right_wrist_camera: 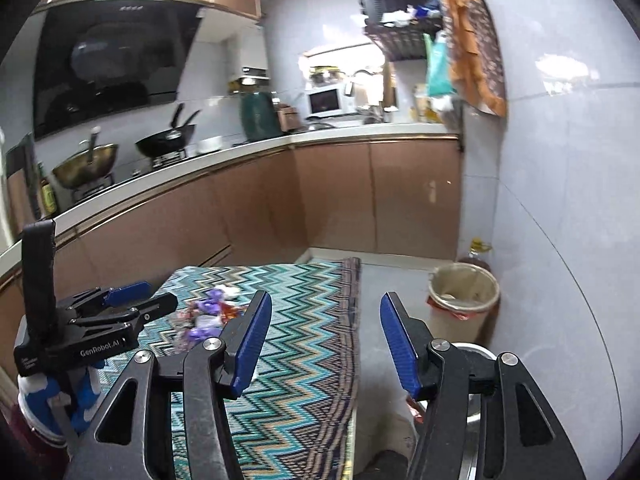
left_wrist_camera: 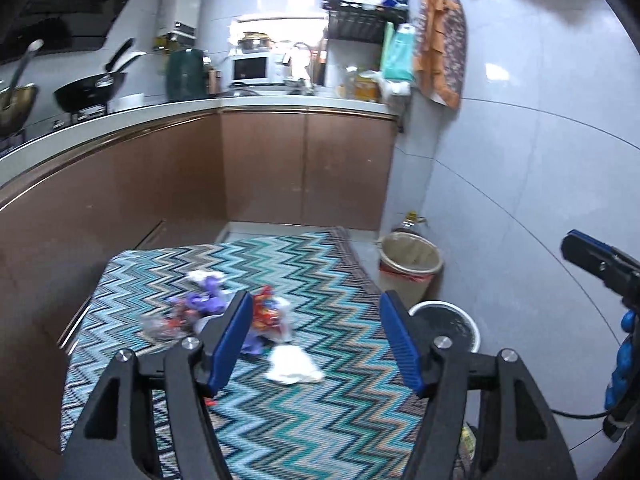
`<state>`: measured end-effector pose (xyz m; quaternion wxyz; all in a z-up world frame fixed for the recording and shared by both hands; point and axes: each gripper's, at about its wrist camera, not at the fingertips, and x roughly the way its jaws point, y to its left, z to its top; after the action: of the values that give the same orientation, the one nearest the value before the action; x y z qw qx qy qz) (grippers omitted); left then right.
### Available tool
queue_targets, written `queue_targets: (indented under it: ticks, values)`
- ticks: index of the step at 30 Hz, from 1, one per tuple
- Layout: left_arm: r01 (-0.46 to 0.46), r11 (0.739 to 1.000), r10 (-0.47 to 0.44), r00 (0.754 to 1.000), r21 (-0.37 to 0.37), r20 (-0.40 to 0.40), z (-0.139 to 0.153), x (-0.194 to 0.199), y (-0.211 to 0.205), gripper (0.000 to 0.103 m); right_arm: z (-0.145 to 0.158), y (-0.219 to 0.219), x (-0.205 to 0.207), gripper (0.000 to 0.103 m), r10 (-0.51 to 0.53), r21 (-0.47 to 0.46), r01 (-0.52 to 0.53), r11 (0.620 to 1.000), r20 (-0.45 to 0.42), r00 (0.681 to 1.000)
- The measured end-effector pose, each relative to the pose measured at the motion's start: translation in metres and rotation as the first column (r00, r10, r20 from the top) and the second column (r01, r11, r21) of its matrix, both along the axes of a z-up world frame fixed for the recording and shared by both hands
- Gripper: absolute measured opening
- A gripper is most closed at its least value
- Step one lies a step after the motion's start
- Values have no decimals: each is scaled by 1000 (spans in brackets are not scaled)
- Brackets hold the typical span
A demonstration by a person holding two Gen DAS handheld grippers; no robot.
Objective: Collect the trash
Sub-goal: 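Move both tools back over the trash pile on the table, then grasp the purple glove with the left tool while the right tool grasps the white tissue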
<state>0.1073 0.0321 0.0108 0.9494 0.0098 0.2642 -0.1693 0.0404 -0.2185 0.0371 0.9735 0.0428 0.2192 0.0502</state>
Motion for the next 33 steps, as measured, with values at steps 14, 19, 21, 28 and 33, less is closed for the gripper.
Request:
queue_targets:
  ticks: [14,19,21,28,33]
  values:
    - [-103,994,99,990,-39,-97,-53,66,75,64,-47,38,68,62,133,13,-132,991,-142,981]
    - [-86,996,82,982,-19,-170,-93,98,73,64,-79,52,106,63,173,21,-172,985,-226,959]
    - [-76,997,75,979,1,-191,-106,108,69,64,-93,59,121,63,196,29,-196,980,-262,945]
    - [-74,997,73,959,4,-274,-155,141,68,64,-149,91,169,63,272,34,-282,959,-396,877]
    - [-89,996,75,940,-27,-331,-178,157,74,64,-182,116,191,64,306,45,-324,945,-468,829]
